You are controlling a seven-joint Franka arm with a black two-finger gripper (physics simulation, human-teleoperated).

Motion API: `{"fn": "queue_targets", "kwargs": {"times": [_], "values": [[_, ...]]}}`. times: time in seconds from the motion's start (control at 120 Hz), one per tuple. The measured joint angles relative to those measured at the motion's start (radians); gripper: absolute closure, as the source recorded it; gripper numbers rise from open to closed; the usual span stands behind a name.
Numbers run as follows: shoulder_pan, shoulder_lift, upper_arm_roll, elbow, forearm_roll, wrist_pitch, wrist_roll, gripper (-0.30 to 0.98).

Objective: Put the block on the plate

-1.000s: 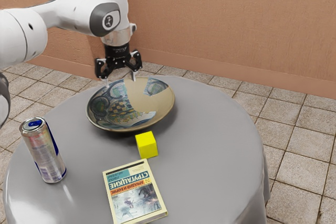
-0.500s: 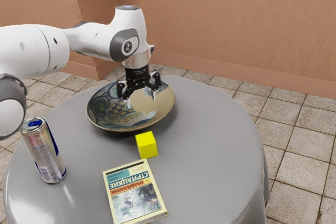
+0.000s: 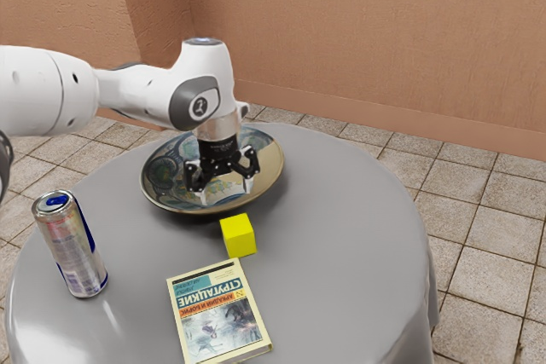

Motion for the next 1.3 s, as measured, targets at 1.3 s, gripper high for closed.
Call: {"fn": "queue_targets", "kwargs": {"times": [1.3], "values": [[0.006,0.166,-0.003,-0.044,-0.053,0.217,0.022,0.02]]}}
